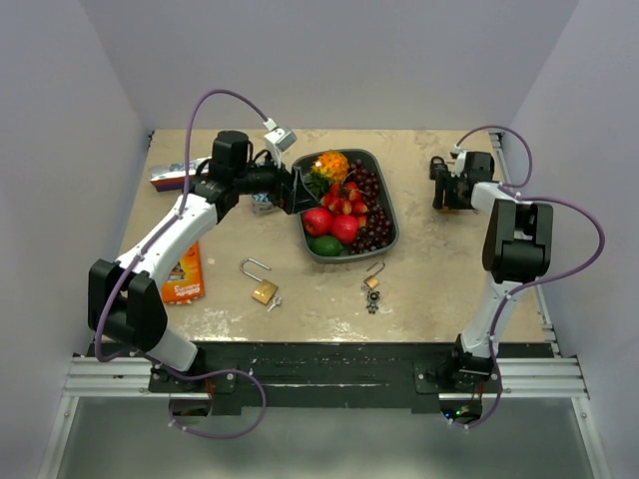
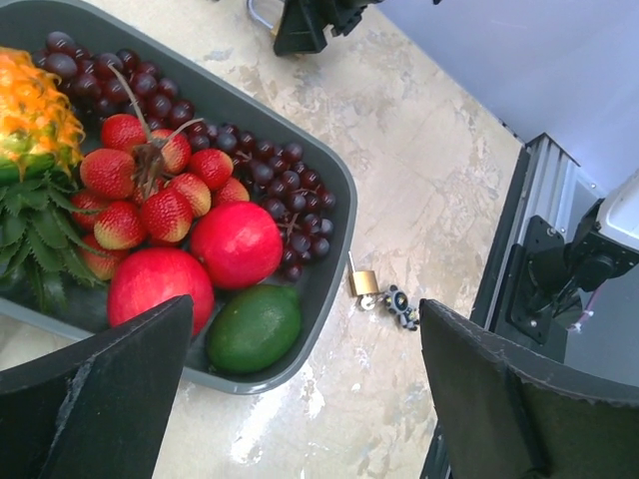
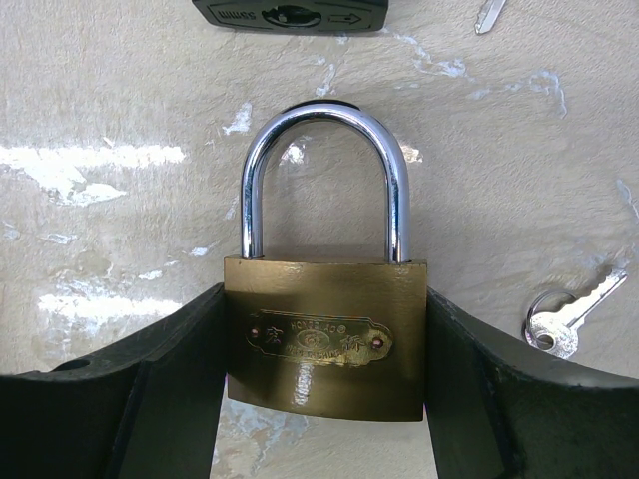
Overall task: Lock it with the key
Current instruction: Place the lock at the center of the board, then pick up the lock from the center of the board.
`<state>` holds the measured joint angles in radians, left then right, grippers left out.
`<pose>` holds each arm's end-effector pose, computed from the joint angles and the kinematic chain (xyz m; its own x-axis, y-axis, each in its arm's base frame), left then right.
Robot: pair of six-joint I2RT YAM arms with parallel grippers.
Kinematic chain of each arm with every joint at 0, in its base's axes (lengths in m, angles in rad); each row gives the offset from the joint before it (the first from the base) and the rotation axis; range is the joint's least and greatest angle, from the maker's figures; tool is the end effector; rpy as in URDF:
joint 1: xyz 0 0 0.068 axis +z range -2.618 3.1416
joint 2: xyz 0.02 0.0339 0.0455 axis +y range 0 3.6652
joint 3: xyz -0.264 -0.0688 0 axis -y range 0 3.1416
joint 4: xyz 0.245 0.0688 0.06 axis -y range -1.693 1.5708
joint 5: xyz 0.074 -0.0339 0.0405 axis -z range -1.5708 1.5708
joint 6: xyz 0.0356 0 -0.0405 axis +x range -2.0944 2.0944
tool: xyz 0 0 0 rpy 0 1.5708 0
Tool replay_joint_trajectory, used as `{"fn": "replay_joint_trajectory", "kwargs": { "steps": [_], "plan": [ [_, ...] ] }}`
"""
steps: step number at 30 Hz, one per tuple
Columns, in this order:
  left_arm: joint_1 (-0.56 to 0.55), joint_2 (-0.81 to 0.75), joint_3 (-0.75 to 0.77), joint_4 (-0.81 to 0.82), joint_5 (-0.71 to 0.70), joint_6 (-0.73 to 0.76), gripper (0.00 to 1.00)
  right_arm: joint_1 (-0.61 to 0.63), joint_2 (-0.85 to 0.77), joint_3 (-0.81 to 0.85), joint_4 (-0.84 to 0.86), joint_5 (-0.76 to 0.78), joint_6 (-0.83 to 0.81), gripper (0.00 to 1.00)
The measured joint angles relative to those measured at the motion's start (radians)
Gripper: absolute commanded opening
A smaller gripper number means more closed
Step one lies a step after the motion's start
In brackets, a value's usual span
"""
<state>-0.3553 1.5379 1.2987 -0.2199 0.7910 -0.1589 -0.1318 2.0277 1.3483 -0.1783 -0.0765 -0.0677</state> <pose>0.3215 -0.1463 0.3337 -0.5435 0.0830 -0.8353 0.7659 0.4564 -0.4530 0.4330 -0.0547 0.1603 -0.7536 0.0319 -0.6566 0.0306 0.9994 0.0134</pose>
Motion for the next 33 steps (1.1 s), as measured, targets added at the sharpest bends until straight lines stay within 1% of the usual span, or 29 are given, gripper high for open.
{"fn": "replay_joint_trajectory", "kwargs": {
  "steps": [1,10,14,18,21,22,24,25,27,29,32,33],
  "plan": [
    [0.002,0.000,0.000,-0.006,-0.005,0.006,0.99,0.000,0.000,0.000,0.000,0.000,0.001,0.67],
    [0.026,0.000,0.002,-0.078,-0.056,0.049,0.99,0.000,-0.002,-0.006,0.014,0.003,0.011,0.86],
    [0.042,0.000,0.003,-0.095,-0.083,0.047,0.99,0.000,-0.002,-0.006,0.014,0.004,0.014,0.90],
    [0.089,-0.023,-0.017,-0.073,-0.075,0.026,0.99,0.000,-0.010,-0.006,0.007,0.002,0.011,0.99],
    [0.151,-0.070,-0.035,-0.082,-0.066,0.024,0.99,0.000,-0.049,-0.009,-0.010,-0.007,0.000,0.99],
    [0.175,-0.082,-0.035,-0.090,-0.055,0.050,0.99,0.000,-0.069,-0.011,-0.018,-0.015,-0.006,0.99],
    [0.224,-0.093,-0.016,-0.150,-0.001,0.137,0.99,0.000,-0.126,-0.012,-0.027,-0.029,-0.023,0.99],
    [0.245,-0.089,0.003,-0.211,0.025,0.219,0.99,0.000,-0.157,-0.012,-0.029,-0.039,-0.033,0.99],
    [0.270,-0.074,0.044,-0.355,0.059,0.414,0.99,0.000,-0.219,-0.011,-0.029,-0.055,-0.053,0.99],
    [0.275,-0.064,0.062,-0.514,0.069,0.652,0.99,0.000,-0.272,-0.010,-0.031,-0.082,-0.076,0.99],
    [0.270,-0.064,0.037,-0.716,0.055,0.972,0.99,0.000,-0.333,-0.006,-0.037,-0.123,-0.108,0.99],
    [0.270,-0.066,0.016,-0.761,0.045,1.062,0.99,0.000,-0.352,-0.006,-0.044,-0.141,-0.119,0.99]
  ]
}}
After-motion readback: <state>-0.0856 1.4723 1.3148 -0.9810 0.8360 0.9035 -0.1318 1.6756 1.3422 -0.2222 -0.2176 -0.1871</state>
